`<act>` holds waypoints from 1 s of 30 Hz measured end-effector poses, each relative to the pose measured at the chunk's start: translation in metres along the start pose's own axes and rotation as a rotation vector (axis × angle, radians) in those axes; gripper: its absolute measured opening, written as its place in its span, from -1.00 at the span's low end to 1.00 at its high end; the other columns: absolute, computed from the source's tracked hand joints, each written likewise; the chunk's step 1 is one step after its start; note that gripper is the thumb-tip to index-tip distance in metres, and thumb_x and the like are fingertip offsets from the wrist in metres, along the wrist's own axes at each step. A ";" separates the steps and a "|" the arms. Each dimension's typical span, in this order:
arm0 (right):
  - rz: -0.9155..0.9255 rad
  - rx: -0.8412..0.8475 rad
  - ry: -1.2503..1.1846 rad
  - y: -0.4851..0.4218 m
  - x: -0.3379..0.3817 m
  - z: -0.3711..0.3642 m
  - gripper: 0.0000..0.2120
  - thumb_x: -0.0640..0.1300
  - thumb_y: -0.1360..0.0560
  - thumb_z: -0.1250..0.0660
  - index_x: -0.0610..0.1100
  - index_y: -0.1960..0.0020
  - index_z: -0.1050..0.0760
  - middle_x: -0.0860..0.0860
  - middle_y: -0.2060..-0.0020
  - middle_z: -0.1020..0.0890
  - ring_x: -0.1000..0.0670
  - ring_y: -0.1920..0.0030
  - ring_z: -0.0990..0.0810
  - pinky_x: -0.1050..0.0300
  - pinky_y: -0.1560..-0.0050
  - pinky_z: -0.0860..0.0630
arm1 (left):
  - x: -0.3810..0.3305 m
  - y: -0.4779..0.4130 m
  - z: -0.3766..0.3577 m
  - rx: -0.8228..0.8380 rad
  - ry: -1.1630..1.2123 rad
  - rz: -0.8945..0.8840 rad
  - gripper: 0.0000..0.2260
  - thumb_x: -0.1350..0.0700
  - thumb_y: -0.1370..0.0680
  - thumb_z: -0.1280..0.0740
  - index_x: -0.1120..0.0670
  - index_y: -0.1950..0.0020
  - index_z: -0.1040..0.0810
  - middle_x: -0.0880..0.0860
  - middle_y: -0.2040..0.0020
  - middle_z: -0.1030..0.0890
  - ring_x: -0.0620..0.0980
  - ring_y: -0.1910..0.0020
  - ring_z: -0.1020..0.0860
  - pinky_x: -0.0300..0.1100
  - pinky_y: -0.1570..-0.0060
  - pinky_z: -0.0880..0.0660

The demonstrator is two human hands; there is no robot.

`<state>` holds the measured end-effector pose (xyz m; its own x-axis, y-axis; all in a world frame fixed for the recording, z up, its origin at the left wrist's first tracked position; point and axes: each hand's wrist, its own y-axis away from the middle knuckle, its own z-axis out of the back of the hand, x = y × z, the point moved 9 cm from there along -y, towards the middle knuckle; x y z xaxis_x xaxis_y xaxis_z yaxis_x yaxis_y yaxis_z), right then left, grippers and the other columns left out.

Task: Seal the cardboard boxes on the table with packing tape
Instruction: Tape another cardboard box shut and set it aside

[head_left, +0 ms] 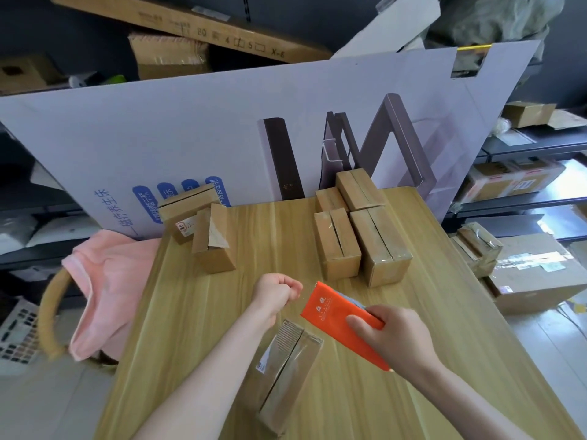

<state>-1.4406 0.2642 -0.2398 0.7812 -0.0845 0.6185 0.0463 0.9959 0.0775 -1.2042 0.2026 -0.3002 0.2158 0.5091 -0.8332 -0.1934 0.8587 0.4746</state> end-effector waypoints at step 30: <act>-0.294 0.256 0.341 -0.012 -0.090 -0.088 -0.58 0.33 -0.41 -0.23 -0.02 0.18 -0.56 0.13 0.34 -0.57 0.11 0.36 -0.57 0.25 0.49 -0.39 | 0.130 -0.038 0.019 -0.300 -0.157 0.221 -0.96 0.11 -0.46 -0.47 0.06 0.14 -0.68 0.02 0.06 -0.68 -0.04 0.21 -0.53 -0.26 0.14 -0.39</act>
<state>-1.4569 0.2623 -0.3648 0.9186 -0.3020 0.2550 0.1740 0.8883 0.4251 -1.1509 0.2369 -0.4215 0.2764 0.7021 -0.6562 -0.5175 0.6841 0.5139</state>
